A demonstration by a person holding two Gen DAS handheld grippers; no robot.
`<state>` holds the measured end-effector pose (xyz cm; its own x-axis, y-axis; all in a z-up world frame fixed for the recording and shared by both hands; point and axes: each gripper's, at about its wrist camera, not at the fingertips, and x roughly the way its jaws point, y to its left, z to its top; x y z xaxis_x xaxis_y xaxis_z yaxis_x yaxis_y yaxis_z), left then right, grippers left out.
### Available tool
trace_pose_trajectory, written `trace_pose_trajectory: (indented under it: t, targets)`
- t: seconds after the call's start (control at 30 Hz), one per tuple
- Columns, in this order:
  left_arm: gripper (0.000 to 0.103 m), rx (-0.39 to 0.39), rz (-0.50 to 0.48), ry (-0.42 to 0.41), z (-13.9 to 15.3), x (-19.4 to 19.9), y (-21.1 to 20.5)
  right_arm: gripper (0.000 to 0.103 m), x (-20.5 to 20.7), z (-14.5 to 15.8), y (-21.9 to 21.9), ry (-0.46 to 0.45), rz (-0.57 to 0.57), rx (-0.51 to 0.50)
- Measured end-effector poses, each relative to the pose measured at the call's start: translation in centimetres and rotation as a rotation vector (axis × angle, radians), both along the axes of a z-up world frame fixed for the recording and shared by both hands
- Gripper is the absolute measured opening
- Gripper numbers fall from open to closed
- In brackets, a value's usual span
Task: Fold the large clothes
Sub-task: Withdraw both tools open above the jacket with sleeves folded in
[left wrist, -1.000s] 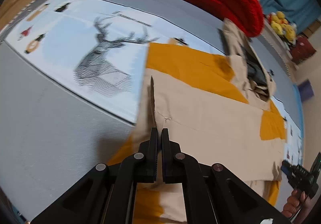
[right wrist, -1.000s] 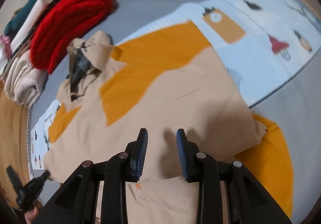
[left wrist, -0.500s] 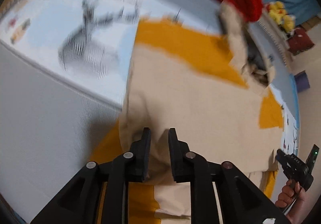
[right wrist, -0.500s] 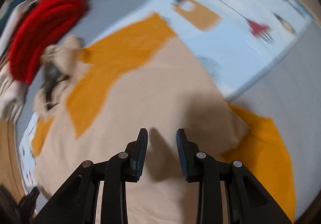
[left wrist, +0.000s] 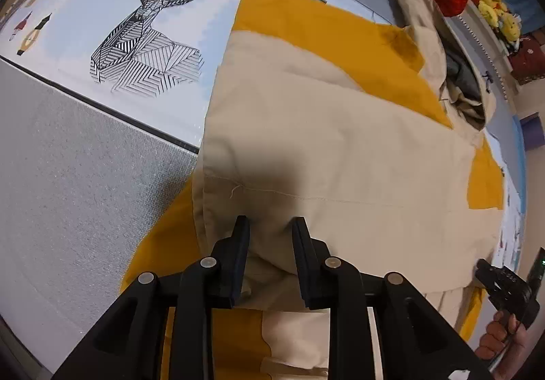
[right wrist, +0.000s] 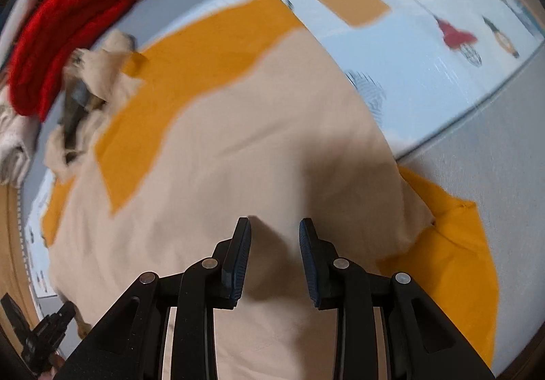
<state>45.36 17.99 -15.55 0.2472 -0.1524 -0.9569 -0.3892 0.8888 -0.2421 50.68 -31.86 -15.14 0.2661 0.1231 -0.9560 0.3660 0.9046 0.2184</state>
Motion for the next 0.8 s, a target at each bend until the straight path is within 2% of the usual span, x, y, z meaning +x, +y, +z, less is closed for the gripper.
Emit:
trace_pose_trajectory:
  t: [0.03, 0.1, 0.2, 0.33, 0.43, 0.57, 0.8]
  targets:
    - [0.023, 0.019, -0.006, -0.005, 0.4, 0.1, -0.3, 0.031, -0.1, 0.0, -0.2, 0.01, -0.006, -0.013]
    - [0.024, 0.056, -0.027, -0.037, 1.6, 0.1, -1.1, 0.031, -0.1, 1.4, 0.3, -0.028, 0.024, -0.085]
    - [0.026, 0.083, -0.058, -0.104, 3.5, -0.1, -2.3, 0.031, -0.6, 5.8, 2.5, -0.2, 0.154, -0.245]
    - [0.029, 0.143, -0.12, -0.197, 5.6, -0.9, -4.8, 0.031, -2.4, 9.7, 5.5, -0.345, 0.263, -0.352]
    - [0.032, 0.166, -0.152, -0.262, 6.9, -1.4, -6.5, 0.031, -3.9, 11.1, 7.0, -0.384, 0.32, -0.406]
    - [0.041, 0.195, -0.178, -0.346, 8.4, -2.5, -7.8, 0.031, -5.9, 12.1, 7.9, -0.408, 0.357, -0.418]
    - [0.047, 0.219, -0.168, -0.408, 9.1, -4.1, -9.4, 0.031, -8.8, 12.2, 8.0, -0.409, 0.353, -0.405]
